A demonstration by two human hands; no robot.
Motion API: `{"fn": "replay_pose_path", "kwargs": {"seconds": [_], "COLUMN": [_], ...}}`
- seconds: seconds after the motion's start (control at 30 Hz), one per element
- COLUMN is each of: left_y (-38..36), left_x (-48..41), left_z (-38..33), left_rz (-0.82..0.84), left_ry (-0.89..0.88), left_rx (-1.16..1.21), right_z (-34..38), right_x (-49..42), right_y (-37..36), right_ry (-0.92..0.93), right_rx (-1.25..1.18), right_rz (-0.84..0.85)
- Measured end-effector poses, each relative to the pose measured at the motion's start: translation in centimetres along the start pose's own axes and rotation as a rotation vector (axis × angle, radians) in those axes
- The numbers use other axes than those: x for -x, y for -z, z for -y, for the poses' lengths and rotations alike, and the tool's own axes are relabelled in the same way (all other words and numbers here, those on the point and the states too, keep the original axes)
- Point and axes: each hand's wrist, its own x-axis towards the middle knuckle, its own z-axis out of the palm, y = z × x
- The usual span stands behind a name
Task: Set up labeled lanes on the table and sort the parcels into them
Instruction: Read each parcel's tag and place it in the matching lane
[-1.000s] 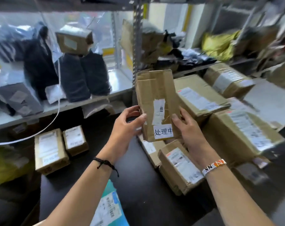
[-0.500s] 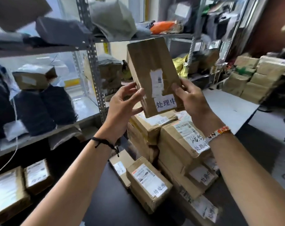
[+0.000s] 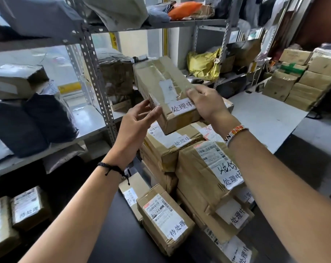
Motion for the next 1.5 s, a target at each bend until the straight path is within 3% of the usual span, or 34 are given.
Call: {"fn": "replay_pose_path", "kwargs": {"seconds": [0.23, 0.53, 0.73, 0.83, 0.97, 1.07, 1.2, 1.5], "left_y": [-0.7, -0.8, 1.3, 3.4, 7.3, 11.5, 18.7, 31.9], "left_x": [-0.3, 0.1, 0.6, 1.9, 4.0, 6.4, 10.0, 18.1], "left_z": [5.8, 5.2, 4.8, 4.2, 5.2, 6.5, 9.0, 14.1], "left_rz": [0.036, 0.067, -0.047, -0.096, -0.182, -0.244, -0.338, -0.526], "left_ry": [0.161, 0.078, 0.043, 0.028, 0.062, 0.118, 0.216, 0.442], "left_rx": [-0.211, -0.307, -0.402, -0.399, -0.382, -0.397, -0.460, -0.407], "right_z": [-5.6, -5.1, -2.0, 0.1, 2.2, 2.7, 3.2, 4.7], "right_x": [-1.7, -1.6, 1.6, 3.7, 6.8, 9.3, 12.1, 18.2], "right_y": [-2.6, -2.6, -3.8, -6.6, -12.6, -18.6, -27.0, -42.1], "right_ry": [-0.107, -0.124, 0.224, 0.407, 0.521, 0.530, 0.493, 0.382], "right_rx": [0.315, 0.423, 0.618, 0.574, 0.422, 0.362, 0.286, 0.205], "right_rz": [0.131, 0.103, -0.298, -0.351, -0.223, -0.037, 0.210, 0.548]}}
